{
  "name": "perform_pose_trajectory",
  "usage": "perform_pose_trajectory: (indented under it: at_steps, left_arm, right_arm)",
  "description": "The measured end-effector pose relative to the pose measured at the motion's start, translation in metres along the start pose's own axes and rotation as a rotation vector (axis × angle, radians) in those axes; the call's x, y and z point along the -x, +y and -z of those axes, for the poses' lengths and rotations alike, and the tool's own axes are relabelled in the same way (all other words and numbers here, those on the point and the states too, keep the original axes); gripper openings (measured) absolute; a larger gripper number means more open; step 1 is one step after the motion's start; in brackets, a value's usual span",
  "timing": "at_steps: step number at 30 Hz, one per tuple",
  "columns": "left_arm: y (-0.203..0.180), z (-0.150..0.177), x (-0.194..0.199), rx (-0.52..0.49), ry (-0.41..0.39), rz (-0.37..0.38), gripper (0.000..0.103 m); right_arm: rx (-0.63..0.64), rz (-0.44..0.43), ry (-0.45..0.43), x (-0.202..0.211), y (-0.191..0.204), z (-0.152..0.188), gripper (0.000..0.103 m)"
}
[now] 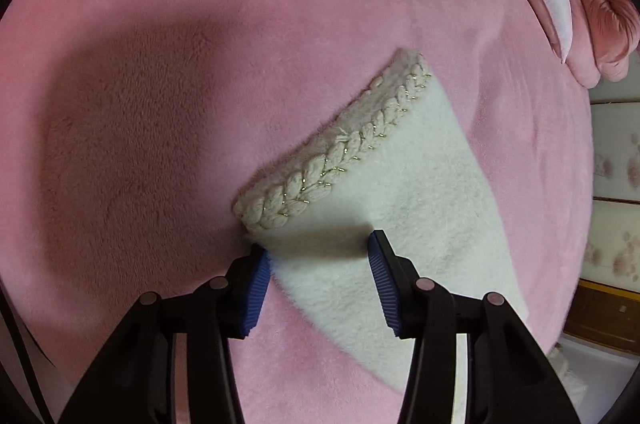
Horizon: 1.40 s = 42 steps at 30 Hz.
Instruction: Fold large clothes
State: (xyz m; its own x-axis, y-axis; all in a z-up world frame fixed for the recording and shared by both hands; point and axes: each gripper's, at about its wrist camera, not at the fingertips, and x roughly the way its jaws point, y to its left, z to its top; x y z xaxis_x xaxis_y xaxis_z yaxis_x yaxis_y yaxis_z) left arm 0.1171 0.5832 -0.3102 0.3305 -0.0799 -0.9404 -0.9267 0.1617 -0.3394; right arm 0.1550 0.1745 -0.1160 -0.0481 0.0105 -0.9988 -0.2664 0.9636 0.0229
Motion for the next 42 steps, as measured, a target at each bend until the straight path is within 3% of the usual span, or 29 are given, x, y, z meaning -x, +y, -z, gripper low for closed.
perform_pose_trajectory:
  at_steps: [3,5,9,16,20,27,31,34,36,37,40,41,42]
  left_arm:
    - [-0.022,0.004,0.006,-0.124,-0.046,-0.040,0.019]
    - [-0.041,0.007,0.013,-0.221,-0.073,-0.049,0.013]
    - [-0.070,0.013,0.036,-0.291,-0.106,-0.029,0.012]
    - [-0.144,0.056,0.111,-0.499,-0.203,0.112,0.012]
    - [-0.200,0.136,0.150,-0.622,-0.232,0.203,0.012]
    - [-0.286,0.289,0.174,-0.798,-0.239,0.299,0.012]
    - [-0.344,0.373,0.145,-0.889,-0.203,0.306,0.012]
    - [-0.363,0.437,0.119,-0.913,-0.149,0.329,0.012]
    - [-0.374,0.471,0.079,-0.924,-0.124,0.300,0.012]
    - [-0.375,0.468,0.043,-0.932,-0.105,0.274,0.012]
    - [-0.358,0.505,-0.016,-0.970,-0.036,0.191,0.013]
    - [-0.350,0.514,-0.030,-0.984,-0.010,0.166,0.021]
    - [-0.348,0.521,-0.050,-1.002,0.041,0.144,0.037]
  right_arm:
    - [-0.014,0.006,-0.006,0.001,-0.001,0.000,0.100]
    - [-0.010,0.000,-0.007,0.002,-0.001,0.000,0.100]
    - [-0.003,-0.024,-0.020,0.004,-0.003,0.005,0.100]
    - [-0.036,-0.112,-0.055,-0.009,-0.028,0.014,0.100]
    - [-0.087,-0.179,-0.088,-0.007,-0.058,0.020,0.100]
    - [-0.139,-0.244,-0.235,0.022,-0.151,0.034,0.100]
    - [-0.222,-0.240,-0.341,0.038,-0.225,0.041,0.100]
    - [-0.323,-0.237,-0.402,0.035,-0.279,0.045,0.100]
    - [-0.387,-0.245,-0.426,0.026,-0.311,0.045,0.100]
    - [-0.418,-0.254,-0.443,0.019,-0.327,0.045,0.100]
    - [-0.488,-0.274,-0.491,-0.011,-0.361,0.045,0.100]
    - [-0.509,-0.278,-0.499,-0.021,-0.369,0.042,0.100]
    - [-0.531,-0.281,-0.505,-0.032,-0.376,0.041,0.100]
